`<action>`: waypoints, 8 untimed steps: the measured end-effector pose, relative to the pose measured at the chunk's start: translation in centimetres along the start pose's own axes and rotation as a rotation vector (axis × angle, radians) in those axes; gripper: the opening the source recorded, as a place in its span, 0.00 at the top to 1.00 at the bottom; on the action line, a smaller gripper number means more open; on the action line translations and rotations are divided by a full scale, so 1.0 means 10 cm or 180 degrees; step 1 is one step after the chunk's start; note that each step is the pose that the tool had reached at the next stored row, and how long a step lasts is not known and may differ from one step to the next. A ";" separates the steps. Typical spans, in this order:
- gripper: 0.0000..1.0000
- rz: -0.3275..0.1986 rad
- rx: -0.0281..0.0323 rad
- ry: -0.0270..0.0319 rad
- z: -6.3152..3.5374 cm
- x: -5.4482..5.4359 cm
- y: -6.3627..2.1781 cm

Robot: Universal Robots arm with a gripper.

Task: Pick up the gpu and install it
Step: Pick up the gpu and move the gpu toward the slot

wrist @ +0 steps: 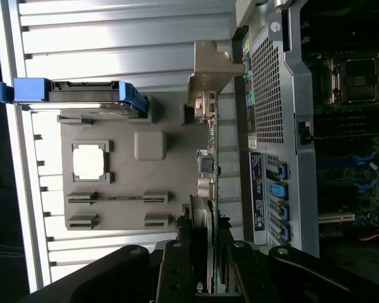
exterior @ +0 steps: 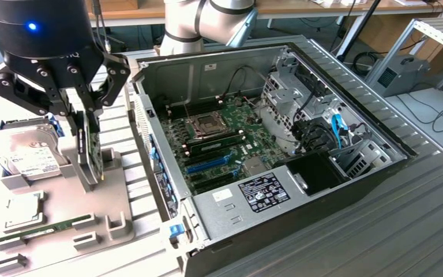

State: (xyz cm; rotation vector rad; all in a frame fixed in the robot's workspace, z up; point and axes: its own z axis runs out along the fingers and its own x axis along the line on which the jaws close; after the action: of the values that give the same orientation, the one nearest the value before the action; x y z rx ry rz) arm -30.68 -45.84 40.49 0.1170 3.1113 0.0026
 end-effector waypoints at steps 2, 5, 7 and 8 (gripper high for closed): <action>0.74 0.0000 0.0000 0.0000 -0.007 0.00 0.000; 0.74 0.0000 0.0000 0.0000 -0.019 0.00 0.000; 0.74 0.0000 0.0000 0.0000 -0.029 0.00 0.000; 0.74 0.0000 0.0000 0.0000 -0.035 0.00 0.000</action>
State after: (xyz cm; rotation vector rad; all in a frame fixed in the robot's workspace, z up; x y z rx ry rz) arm -30.68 -45.84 40.84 0.1170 3.1113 0.0026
